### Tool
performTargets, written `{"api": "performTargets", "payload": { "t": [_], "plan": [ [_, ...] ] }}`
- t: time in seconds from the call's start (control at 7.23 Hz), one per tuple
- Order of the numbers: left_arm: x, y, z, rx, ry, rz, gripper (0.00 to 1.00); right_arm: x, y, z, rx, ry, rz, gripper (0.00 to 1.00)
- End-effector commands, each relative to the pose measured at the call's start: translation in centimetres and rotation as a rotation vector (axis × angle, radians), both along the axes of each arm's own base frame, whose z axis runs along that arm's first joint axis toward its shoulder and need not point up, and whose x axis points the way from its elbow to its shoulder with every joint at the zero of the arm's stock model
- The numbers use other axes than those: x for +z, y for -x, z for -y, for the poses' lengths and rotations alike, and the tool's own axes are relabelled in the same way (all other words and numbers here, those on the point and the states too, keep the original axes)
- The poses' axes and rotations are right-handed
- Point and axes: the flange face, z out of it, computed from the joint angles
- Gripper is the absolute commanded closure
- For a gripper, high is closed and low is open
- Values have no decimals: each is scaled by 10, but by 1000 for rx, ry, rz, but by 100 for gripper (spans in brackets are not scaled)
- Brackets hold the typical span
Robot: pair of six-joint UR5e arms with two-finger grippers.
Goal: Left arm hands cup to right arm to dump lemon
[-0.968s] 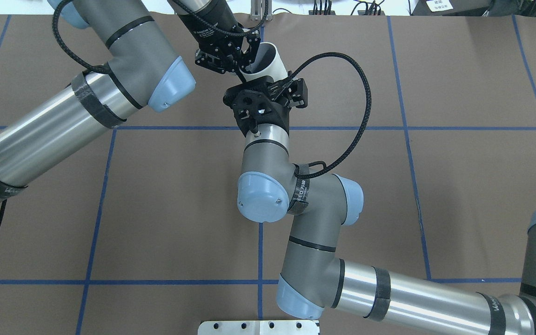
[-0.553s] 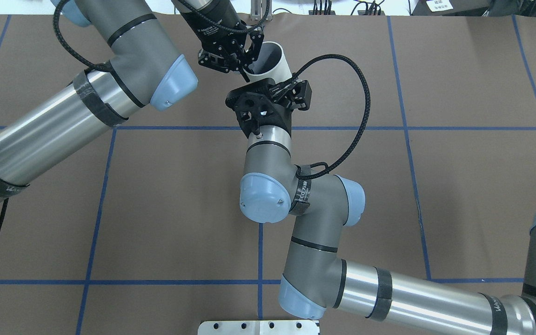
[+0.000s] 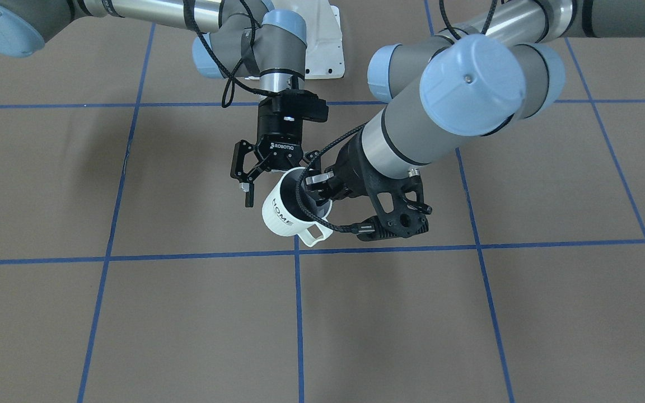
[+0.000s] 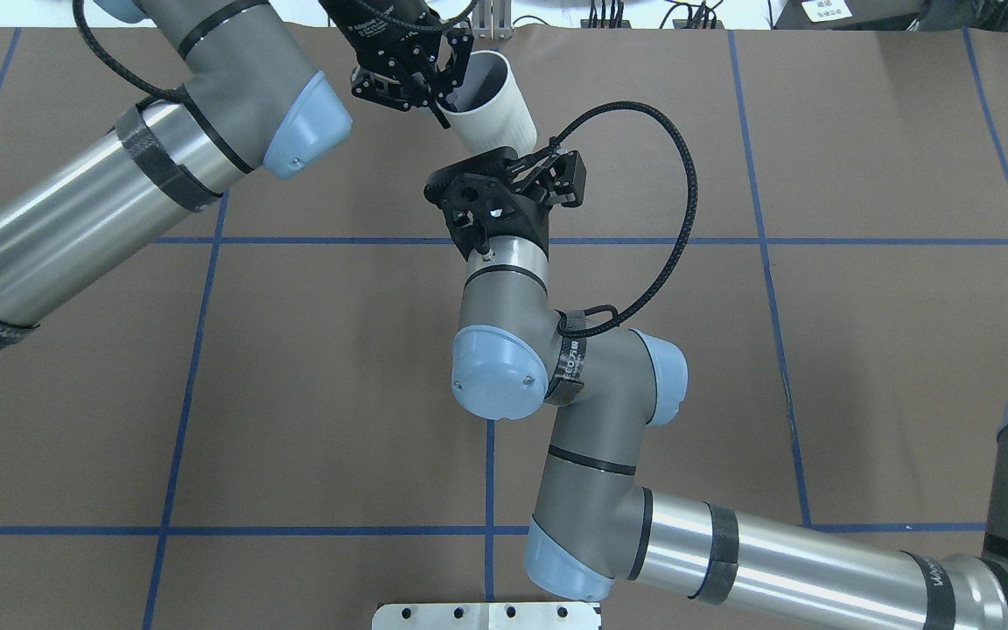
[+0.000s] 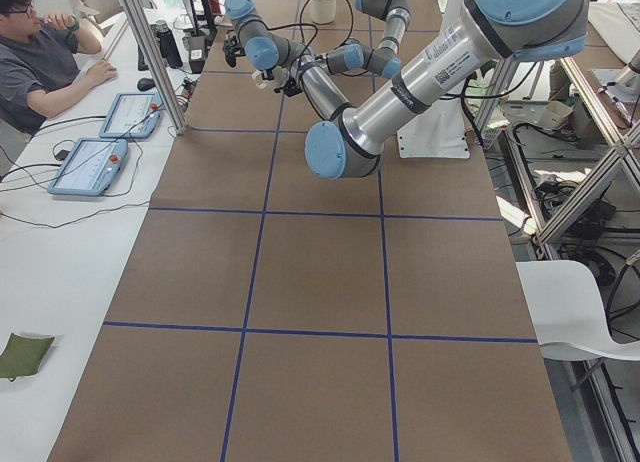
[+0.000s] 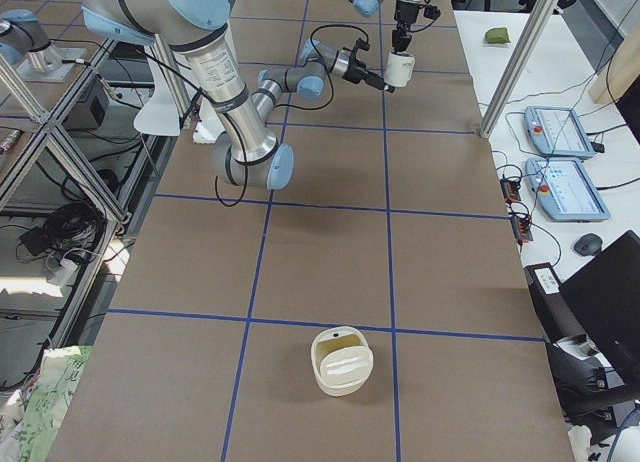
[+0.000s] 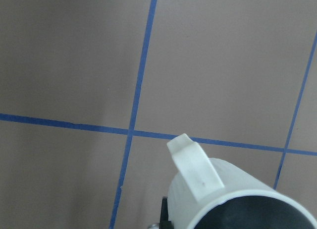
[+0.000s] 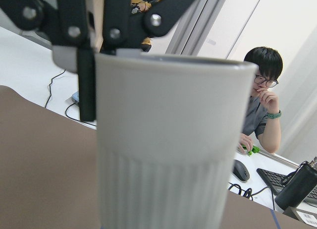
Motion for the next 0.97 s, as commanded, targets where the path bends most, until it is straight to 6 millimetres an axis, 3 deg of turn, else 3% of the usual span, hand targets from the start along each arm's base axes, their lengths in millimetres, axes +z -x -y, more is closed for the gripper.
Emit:
{"api": "performTargets", "payload": {
  "t": [0.0, 0.14, 0.28, 0.41, 0.55, 0.83],
  "plan": [
    [23, 48, 45, -69, 26, 27, 100, -1, -1, 0, -6, 1, 5, 0],
    [33, 70, 62, -104, 43, 39, 100, -3, -8, 7, 1, 2, 12, 0],
    [42, 93, 75, -146, 54, 56, 100, -13, -27, 20, -13, 16, 48, 0],
    [75, 137, 94, -206, 70, 82, 100, -15, -63, 48, -77, 72, 108, 0],
    [102, 159, 104, -232, 12, 132, 100, 1, -106, 81, -116, 132, 145, 0],
    [159, 171, 115, -207, -52, 378, 100, 29, -177, 146, -200, 273, 204, 0]
  ]
}}
